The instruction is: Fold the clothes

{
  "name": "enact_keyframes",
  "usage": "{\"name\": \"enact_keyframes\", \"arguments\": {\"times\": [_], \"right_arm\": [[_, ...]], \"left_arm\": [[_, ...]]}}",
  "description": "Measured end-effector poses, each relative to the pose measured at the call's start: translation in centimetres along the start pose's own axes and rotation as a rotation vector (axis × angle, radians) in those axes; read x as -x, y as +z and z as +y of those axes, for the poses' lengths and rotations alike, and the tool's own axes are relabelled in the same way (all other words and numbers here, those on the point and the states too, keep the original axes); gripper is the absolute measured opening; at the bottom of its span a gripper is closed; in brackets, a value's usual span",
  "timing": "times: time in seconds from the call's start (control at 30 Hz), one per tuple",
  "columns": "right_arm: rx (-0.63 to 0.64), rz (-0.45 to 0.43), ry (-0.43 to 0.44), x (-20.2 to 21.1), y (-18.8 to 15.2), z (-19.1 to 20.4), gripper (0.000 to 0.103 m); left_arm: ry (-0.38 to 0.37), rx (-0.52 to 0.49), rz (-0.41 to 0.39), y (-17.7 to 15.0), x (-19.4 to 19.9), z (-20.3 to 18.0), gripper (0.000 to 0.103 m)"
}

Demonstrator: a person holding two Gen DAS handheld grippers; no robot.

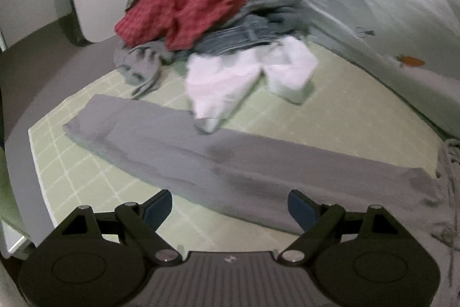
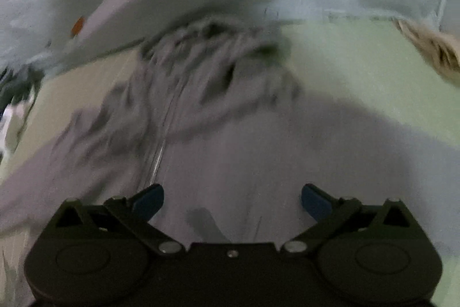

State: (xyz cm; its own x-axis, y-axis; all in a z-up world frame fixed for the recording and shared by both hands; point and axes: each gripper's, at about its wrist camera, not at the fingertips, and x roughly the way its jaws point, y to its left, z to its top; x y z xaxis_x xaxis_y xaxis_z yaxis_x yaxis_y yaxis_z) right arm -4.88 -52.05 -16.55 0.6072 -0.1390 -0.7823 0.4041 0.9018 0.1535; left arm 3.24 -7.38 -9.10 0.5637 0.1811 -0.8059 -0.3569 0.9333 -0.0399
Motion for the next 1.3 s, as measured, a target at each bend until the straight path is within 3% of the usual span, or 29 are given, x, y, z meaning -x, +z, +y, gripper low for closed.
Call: {"name": "enact_keyframes", "arguments": {"times": [0.23, 0.5, 0.73, 1.03, 1.1, 1.13, 1.2, 1.27, 1.3], "right_arm": [[0.164, -0.025, -0.103, 3.5, -7.7, 6.4, 0.103], [-0.040, -0.013, -0.214, 7.1, -12.7, 8.0, 0.103], [-0.148, -0.005, -0.325, 6.8, -12.6, 9.2, 0.103], [-0.155, 0.009, -0.354, 5.4, -10.8, 10.8, 0.103], [-0.138, 0.016, -0.355, 4.8, -10.3, 11.5, 0.103], [-0.130, 0.015, -0.358, 4.6, -10.0, 11.9, 0.103], [-0.121, 0.007, -0.365, 4.2, -9.5, 12.5, 0.103], [-0.128, 0.014, -0.347, 3.6, -9.0, 12.6, 0.103], [-0.131, 0.012, -0.340, 3.4, -8.8, 12.7, 0.103]], "left_arm": [[0.031, 0.025, 0.032, 1.9, -3.2, 7.8, 0.088], [0.086, 0.090, 0.045, 3.5, -6.2, 16.0, 0.088], [0.068, 0.168, 0.076, 4.5, -8.4, 19.7, 0.088], [0.076, 0.106, 0.057, 5.5, -10.8, 19.6, 0.093], [0.069, 0.083, 0.052, 5.7, -10.9, 19.2, 0.087], [0.071, 0.067, 0.045, 5.7, -10.9, 18.9, 0.079], [0.047, 0.036, 0.028, 5.8, -10.6, 18.4, 0.058], [0.003, 0.025, 0.029, 5.9, -10.4, 17.6, 0.021], [-0.019, 0.019, 0.033, 6.0, -10.2, 17.1, 0.020]]}}
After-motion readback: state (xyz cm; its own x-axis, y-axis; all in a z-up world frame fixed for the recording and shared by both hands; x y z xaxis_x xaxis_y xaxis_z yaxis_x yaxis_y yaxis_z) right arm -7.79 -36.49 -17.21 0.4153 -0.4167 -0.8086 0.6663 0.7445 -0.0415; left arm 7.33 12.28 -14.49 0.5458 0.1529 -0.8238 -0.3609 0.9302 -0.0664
